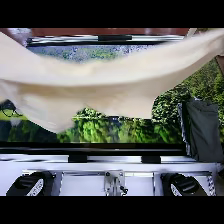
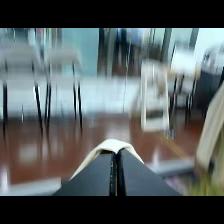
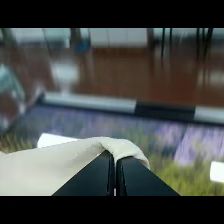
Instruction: Fold the shirts.
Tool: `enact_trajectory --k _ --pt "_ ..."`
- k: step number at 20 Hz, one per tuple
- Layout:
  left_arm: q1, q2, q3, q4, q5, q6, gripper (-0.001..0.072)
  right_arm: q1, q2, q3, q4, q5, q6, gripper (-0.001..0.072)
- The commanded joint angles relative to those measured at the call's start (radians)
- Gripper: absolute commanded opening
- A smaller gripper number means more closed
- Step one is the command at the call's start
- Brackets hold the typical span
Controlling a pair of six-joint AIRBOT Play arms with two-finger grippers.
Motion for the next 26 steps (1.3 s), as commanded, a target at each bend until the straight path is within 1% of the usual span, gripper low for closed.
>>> enact_trajectory --k 1,3,5,6,7,8,10,12,13,14,16,19,21,22,23,26 --pt "0.0 0.005 0.243 0.008 0.056 -0.001 0.003 0.001 0.026 0.235 -0.103 0.084 0.044 0.0063" --pt "0.0 0.027 0.255 0.043 0.031 0.002 0.003 0.001 0.026 0.263 -0.106 0.035 0.044 0.0063" --pt "0.0 0.044 0.255 0.143 -0.092 -0.002 0.003 0.001 0.025 0.263 -0.127 -0.058 0.044 0.0063" --pt "0.0 0.046 0.255 0.2 -0.181 -0.002 0.003 0.001 0.022 0.263 -0.153 -0.12 0.044 0.0063" --pt "0.0 0.042 0.254 0.257 -0.275 -0.002 0.003 0.001 0.016 0.263 -0.193 -0.201 0.055 0.0063" --pt "0.0 0.035 0.245 0.309 -0.355 -0.002 0.003 0.001 0.0 0.262 -0.245 -0.303 0.093 0.0063" --pt "0.0 0.02 0.181 0.383 -0.466 -0.002 0.003 0.001 -0.057 0.262 -0.349 -0.541 0.142 0.0063" --pt "0.0 -0.002 0.068 0.402 -0.488 -0.001 0.003 0.001 -0.153 0.259 -0.446 -0.739 0.155 0.0063" --pt "0.0 -0.02 0.01 0.402 -0.487 -0.001 0.003 0.001 -0.2 0.247 -0.481 -0.774 0.155 0.0063" --pt "0.0 -0.048 -0.052 0.402 -0.487 -0.002 0.003 0.001 -0.251 0.222 -0.505 -0.767 0.155 0.0063" --pt "0.0 -0.127 -0.158 0.402 -0.487 -0.002 0.003 0.001 -0.351 0.144 -0.519 -0.68 0.156 0.0063" --pt "0.0 -0.293 -0.269 0.401 -0.481 -0.002 0.003 0.001 -0.537 0.016 -0.508 -0.5 0.248 0.0063" --pt "0.0 -0.419 -0.293 0.399 -0.449 -0.003 0.003 0.001 -0.69 -0.018 -0.509 -0.338 0.308 0.0063" --pt "-0.001 -0.476 -0.291 0.393 -0.431 -0.021 0.003 0.001 -0.76 -0.011 -0.508 -0.28 0.325 0.0064" --pt "-0.001 -0.528 -0.289 0.388 -0.415 -0.052 0.003 0.001 -0.822 -0.003 -0.508 -0.231 0.365 0.0063" --pt "-0.001 -0.629 -0.29 0.381 -0.389 -0.172 0.003 0.001 -0.906 0.003 -0.468 -0.133 0.497 0.0063"
